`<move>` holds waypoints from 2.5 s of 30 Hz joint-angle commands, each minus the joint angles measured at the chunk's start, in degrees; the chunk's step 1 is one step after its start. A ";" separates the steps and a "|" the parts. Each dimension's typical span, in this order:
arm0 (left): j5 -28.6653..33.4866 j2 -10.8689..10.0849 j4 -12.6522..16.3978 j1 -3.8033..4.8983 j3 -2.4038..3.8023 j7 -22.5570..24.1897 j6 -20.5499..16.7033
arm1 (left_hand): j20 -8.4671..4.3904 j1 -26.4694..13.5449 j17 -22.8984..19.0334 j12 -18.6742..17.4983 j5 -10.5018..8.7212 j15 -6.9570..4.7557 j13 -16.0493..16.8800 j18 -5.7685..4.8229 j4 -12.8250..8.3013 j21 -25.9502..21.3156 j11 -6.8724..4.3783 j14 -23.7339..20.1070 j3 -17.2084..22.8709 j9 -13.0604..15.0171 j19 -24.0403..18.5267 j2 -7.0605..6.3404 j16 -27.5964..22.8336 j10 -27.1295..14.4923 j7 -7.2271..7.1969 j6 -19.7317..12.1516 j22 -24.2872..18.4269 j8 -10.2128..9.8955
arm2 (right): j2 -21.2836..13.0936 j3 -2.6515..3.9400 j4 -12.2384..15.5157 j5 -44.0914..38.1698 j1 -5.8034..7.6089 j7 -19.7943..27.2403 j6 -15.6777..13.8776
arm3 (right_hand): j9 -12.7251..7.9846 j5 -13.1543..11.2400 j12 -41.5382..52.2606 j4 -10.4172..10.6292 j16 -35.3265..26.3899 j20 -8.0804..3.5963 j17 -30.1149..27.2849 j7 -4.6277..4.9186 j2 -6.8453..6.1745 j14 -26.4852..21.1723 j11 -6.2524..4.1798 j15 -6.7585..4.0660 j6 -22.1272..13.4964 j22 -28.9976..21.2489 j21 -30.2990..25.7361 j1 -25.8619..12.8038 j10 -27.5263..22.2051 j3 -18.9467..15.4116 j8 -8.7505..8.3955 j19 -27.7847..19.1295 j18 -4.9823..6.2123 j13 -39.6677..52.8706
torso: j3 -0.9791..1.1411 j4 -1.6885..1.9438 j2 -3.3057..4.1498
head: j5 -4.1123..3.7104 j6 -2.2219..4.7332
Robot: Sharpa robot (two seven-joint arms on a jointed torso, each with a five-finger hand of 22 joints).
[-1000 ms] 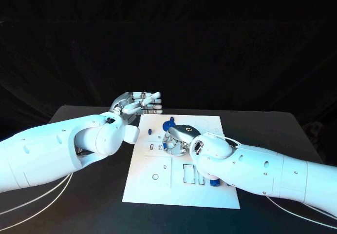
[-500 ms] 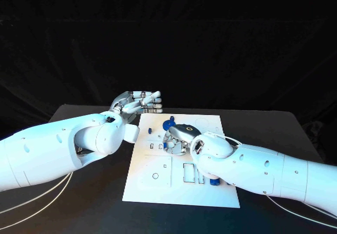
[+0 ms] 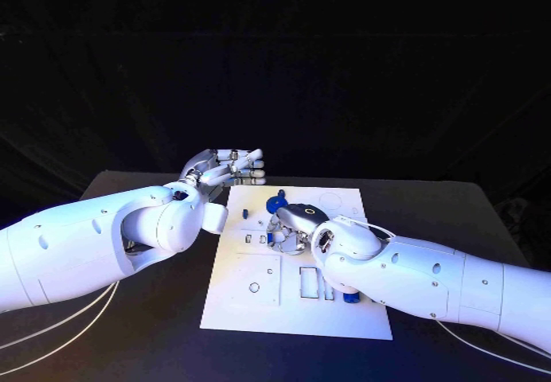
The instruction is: Assemble the parts on the task board
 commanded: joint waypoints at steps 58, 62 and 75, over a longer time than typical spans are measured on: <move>-44.97 3.06 -8.78 0.41 0.06 -27.61 19.65 | -11.06 -1.82 36.86 11.91 0.34 -9.03 9.96 0.58 3.74 21.76 -7.45 26.02 -1.59 2.43 18.43 1.37 41.61 16.45 -4.86 7.51 11.10 1.46 | -23.12 1.13 13.72 48.68 11.79 13.54 1.27 | -1.18 -1.01 -33.88 4.38 -35.44 0.07 -30.59 0.35 0.96 -7.89 0.34 0.28 -1.24 -19.22 -46.20 1.10 -19.41 -10.21 -0.21 -23.58 9.61 -32.22 | -0.37 -0.73 -2.16 | 0.27 -0.16; -51.01 4.28 -9.18 1.28 0.06 -34.86 20.17 | -12.35 -6.16 60.60 19.00 0.20 -10.11 16.47 -1.40 3.26 36.81 -8.37 29.50 -2.56 4.10 24.31 1.34 63.49 17.47 -6.24 8.61 28.82 2.34 | -25.08 1.11 13.68 56.90 12.07 15.00 1.88 | -1.74 -0.79 -44.68 4.81 -52.17 1.36 -41.72 1.19 0.89 -14.13 1.66 1.63 -1.78 -25.36 -55.02 2.27 -20.02 -8.10 -1.19 -27.55 9.52 -40.63 | -0.29 -0.68 -2.23 | 0.44 -0.22; -61.35 10.33 -12.68 3.13 -0.35 -50.82 27.23 | -13.79 -13.01 77.95 60.07 0.10 -11.79 60.37 -6.40 3.96 61.18 -10.40 32.62 -4.75 16.72 34.34 1.69 77.62 20.99 -8.66 9.50 64.56 9.16 | -27.59 1.07 13.10 59.82 12.27 17.24 3.62 | -2.98 -0.75 -67.56 5.31 -79.13 4.50 -56.51 2.56 -1.50 -12.27 3.68 4.66 -0.11 -40.94 -70.68 2.38 -10.93 -2.82 -5.13 -26.29 9.68 -64.62 | -0.08 -0.68 -2.20 | 0.52 -0.90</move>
